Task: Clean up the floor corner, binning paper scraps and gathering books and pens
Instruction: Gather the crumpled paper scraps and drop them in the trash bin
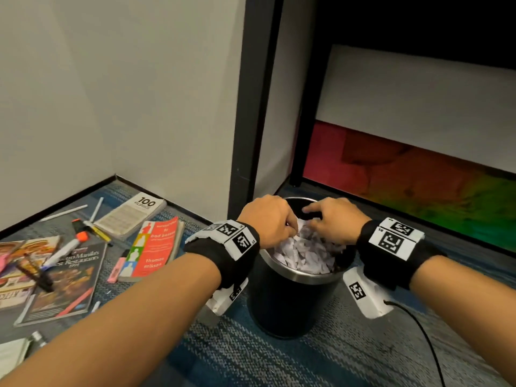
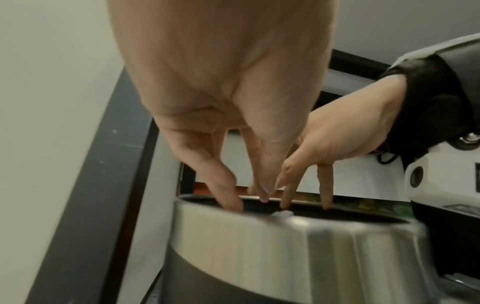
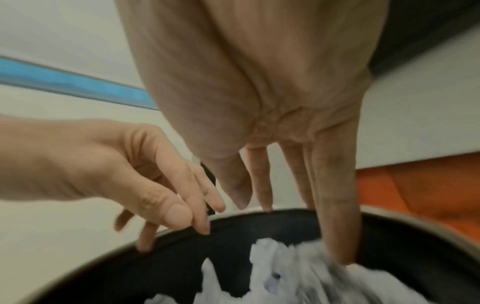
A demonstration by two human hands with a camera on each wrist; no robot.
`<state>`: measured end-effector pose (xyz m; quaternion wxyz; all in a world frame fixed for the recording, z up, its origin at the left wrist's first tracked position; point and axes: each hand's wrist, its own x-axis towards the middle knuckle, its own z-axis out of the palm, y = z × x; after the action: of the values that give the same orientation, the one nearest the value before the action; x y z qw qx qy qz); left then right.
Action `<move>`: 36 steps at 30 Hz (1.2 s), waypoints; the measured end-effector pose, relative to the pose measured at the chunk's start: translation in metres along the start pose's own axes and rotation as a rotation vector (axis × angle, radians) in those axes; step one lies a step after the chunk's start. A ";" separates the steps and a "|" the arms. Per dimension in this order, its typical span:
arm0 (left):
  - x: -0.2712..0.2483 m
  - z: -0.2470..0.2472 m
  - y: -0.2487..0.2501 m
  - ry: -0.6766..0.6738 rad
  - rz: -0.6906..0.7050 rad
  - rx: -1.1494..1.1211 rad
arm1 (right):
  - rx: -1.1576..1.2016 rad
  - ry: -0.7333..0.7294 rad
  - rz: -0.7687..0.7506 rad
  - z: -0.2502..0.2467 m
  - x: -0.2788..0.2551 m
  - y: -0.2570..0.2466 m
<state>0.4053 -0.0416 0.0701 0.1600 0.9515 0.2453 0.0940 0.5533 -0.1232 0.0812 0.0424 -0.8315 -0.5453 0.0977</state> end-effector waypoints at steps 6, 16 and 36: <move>-0.018 -0.040 -0.028 0.056 -0.124 -0.015 | -0.153 0.303 -0.141 -0.018 0.004 -0.065; -0.175 -0.131 -0.176 -0.201 -0.682 0.187 | -0.066 0.081 -0.706 0.039 0.019 -0.297; -0.557 -0.170 -0.332 -0.144 -1.257 -0.445 | -0.706 -0.212 -1.216 0.186 -0.054 -0.673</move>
<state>-0.2633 0.0009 0.0565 0.3925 0.5759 0.7163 -0.0323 -0.1114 0.0915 0.0247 -0.2357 -0.3298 -0.9130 -0.0451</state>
